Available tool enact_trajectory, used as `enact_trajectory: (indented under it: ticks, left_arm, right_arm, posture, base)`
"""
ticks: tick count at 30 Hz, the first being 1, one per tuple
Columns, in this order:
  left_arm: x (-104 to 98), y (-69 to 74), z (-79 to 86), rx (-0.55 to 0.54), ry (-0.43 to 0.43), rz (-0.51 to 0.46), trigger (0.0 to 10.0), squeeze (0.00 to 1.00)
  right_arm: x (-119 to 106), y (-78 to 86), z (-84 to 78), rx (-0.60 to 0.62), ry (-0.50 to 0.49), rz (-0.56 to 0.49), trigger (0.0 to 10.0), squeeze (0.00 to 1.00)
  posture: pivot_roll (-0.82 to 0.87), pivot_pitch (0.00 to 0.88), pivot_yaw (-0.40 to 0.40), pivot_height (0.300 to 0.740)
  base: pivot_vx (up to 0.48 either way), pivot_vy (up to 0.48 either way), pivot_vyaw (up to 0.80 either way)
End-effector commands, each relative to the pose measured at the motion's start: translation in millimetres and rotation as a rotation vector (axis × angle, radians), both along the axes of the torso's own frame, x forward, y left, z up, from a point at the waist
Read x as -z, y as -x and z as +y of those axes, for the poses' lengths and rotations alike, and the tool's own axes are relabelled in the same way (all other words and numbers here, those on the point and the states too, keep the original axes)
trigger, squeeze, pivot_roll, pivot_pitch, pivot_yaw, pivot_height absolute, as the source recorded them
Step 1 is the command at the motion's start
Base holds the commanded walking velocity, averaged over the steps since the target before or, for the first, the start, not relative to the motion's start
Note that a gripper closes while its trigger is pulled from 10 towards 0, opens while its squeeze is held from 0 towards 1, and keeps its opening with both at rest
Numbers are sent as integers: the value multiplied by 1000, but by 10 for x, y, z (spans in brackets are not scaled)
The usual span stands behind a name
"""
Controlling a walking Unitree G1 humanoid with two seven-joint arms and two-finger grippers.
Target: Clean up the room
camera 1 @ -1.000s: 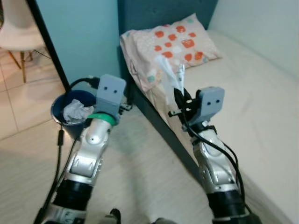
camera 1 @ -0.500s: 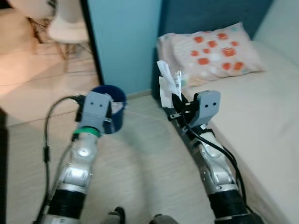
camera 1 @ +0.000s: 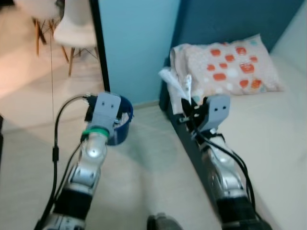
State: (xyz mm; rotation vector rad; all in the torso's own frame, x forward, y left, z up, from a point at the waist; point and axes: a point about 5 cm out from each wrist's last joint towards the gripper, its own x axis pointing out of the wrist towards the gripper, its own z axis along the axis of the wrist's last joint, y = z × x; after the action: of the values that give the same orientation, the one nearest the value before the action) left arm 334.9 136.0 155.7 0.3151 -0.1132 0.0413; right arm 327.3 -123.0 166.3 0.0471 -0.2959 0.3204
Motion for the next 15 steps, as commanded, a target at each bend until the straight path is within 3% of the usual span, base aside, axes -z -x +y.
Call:
enact_trajectory:
  ticks: [1,7,15]
  left_arm:
    - [72,19,77,-32,-15,24,10000,0]
    - [69,13,80,-35,-14,22,10000,0]
    - [65,3,84,-33,-13,22,10000,0]
  right_arm:
    - [19,15,85,-28,-3,6,10000,0]
    - [32,3,85,-27,-6,15,10000,0]
    - [44,-64,-62,89,-39,38,10000,0]
  posture:
    - [-82,71,-6,723]
    - [-81,72,-7,723]
    - [-81,73,-3,723]
  base:
    - [465,0,756]
    - [465,0,708]
    - [465,0,0]
